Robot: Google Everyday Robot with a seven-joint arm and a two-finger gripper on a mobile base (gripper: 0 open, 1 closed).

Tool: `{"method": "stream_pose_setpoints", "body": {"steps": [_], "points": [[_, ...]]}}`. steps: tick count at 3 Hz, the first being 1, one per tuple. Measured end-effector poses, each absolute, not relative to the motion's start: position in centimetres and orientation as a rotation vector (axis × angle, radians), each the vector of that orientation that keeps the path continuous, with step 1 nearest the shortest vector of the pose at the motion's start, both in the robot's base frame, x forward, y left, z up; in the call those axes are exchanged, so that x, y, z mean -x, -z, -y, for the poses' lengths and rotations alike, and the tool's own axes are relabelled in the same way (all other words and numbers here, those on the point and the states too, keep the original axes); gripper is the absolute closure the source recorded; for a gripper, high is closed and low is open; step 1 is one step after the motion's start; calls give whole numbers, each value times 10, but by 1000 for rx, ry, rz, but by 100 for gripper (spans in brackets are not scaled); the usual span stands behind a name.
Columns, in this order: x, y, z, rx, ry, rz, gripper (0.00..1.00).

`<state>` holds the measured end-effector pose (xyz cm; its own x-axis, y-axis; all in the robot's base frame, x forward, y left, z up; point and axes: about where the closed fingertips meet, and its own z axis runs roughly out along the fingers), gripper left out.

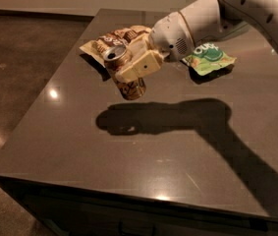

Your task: Place orange can upright

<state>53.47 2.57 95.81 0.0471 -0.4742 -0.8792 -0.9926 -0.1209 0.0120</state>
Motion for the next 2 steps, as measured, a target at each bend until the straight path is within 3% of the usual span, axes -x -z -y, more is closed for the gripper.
{"method": "stream_pose_setpoints", "body": {"steps": [2], "points": [[-554,-949,-23,1403,-1067,-1530,100]]}}
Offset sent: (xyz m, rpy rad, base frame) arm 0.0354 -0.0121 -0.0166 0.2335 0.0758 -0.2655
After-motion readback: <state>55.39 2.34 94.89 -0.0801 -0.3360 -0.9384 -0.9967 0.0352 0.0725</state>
